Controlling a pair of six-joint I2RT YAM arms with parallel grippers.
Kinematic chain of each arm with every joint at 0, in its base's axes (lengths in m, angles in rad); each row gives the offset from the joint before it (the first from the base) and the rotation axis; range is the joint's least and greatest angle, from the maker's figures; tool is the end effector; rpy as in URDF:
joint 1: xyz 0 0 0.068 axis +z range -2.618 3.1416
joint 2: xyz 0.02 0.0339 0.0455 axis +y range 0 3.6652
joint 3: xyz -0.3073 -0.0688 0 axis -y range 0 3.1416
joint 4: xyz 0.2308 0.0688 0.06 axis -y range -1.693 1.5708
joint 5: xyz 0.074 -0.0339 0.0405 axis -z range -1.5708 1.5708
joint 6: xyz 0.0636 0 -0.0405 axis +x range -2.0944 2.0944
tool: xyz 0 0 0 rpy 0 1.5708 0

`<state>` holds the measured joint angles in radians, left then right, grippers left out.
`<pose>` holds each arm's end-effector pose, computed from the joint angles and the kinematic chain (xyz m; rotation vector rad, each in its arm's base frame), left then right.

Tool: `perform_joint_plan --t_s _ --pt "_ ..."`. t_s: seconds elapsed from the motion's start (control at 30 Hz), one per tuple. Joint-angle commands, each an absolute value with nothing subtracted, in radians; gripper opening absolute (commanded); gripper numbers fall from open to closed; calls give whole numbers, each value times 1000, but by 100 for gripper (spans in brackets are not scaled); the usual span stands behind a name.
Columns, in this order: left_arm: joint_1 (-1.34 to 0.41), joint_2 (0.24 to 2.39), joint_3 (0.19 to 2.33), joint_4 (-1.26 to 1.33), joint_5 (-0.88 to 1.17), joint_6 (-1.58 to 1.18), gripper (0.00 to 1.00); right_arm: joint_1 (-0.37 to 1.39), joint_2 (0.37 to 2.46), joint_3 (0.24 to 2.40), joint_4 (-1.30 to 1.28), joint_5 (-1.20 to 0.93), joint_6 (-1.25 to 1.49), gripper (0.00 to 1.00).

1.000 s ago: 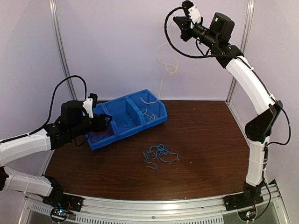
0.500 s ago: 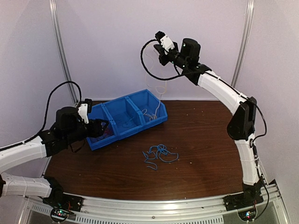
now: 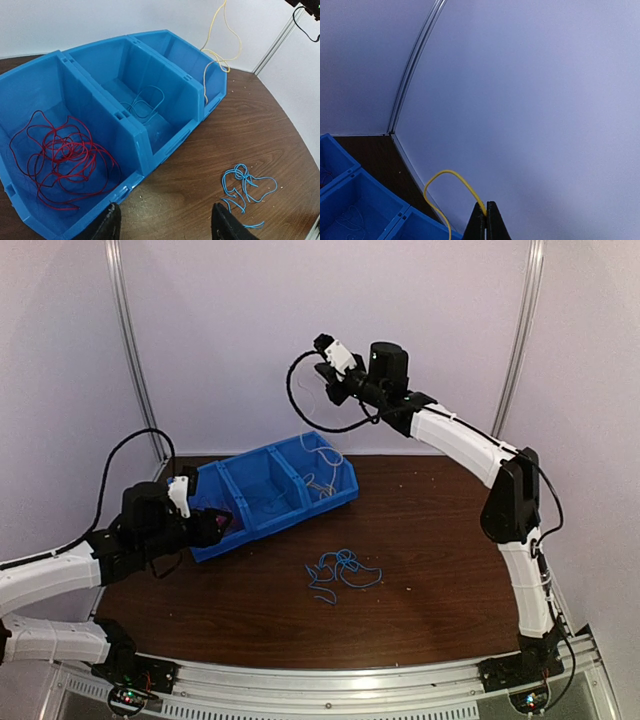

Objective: Untangle the cables

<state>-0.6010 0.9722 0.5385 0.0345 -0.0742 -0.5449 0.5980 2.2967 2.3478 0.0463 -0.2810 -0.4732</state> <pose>0.1743 -0.1138 0.2714 0.0070 2.0312 -0.6671 0.4743 0.3444 0.4282 -0.9454 1.1448 0.3079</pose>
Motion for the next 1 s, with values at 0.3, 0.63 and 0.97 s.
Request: perform_joint_plan --t_s 0.3,0.63,0.97 --pt "-593 909 478 67 -53 -583 63 600 2299 2200 -155 -343 -452 0" --pt "-594 895 469 49 -58 -596 63 610 2329 2330 -137 -610 -293 0" --pt "-594 858 458 26 -45 -620 63 607 2395 2344 -93 -589 -274 0"
